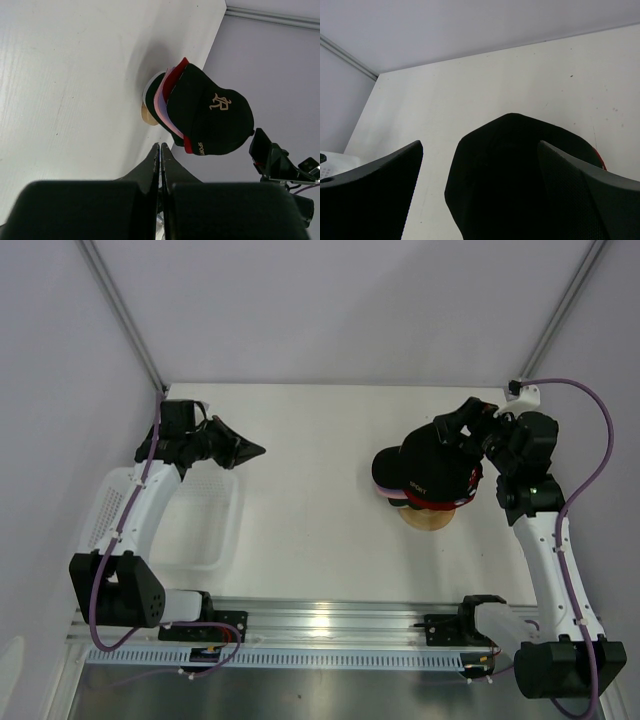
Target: Stack the hats
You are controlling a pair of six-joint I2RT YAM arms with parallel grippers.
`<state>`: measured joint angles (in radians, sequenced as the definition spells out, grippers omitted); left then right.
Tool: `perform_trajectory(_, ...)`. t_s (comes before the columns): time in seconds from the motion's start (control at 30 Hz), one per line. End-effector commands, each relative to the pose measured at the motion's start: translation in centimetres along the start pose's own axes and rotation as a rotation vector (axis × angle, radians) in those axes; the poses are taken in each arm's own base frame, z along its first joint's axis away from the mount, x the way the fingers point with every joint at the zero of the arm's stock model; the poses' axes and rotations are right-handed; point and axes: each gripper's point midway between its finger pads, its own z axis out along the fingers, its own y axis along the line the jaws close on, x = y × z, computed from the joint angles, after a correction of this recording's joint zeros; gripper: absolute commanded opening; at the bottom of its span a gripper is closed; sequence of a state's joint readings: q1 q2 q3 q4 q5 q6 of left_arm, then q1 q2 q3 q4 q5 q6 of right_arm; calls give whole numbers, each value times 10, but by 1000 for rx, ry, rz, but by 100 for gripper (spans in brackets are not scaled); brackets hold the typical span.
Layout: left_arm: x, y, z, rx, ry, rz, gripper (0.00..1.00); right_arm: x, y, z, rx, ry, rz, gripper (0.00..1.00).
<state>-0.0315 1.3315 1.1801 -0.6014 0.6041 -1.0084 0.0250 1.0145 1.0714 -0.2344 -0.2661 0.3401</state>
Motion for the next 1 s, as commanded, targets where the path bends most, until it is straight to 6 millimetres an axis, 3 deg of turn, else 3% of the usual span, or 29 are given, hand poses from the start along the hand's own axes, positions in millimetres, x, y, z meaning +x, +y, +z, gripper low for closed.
perform_trajectory(0.0, -3, -5, -6, 37, -21, 49, 1, -11, 6, -8, -6, -42, -2, 99)
perform_trajectory(0.23, 2, -17, -15, 93, -14, 140, 1, -11, 8, -9, -11, -41, 10, 100)
perform_trajectory(0.43, 24, -41, -30, 307, 34, 378, 1, -5, 4, -10, 2, -34, 15, 100)
perform_trajectory(0.6, 31, -42, -42, 333, 8, 529, 1, -6, 4, -8, -2, -47, 9, 100)
perform_trajectory(0.77, 47, -55, -63, 424, -4, 669, 1, -5, 1, -6, 6, -44, 2, 99)
perform_trajectory(0.97, 69, -56, -79, 508, 26, 785, 1, -5, 0, -5, 12, -46, -13, 99)
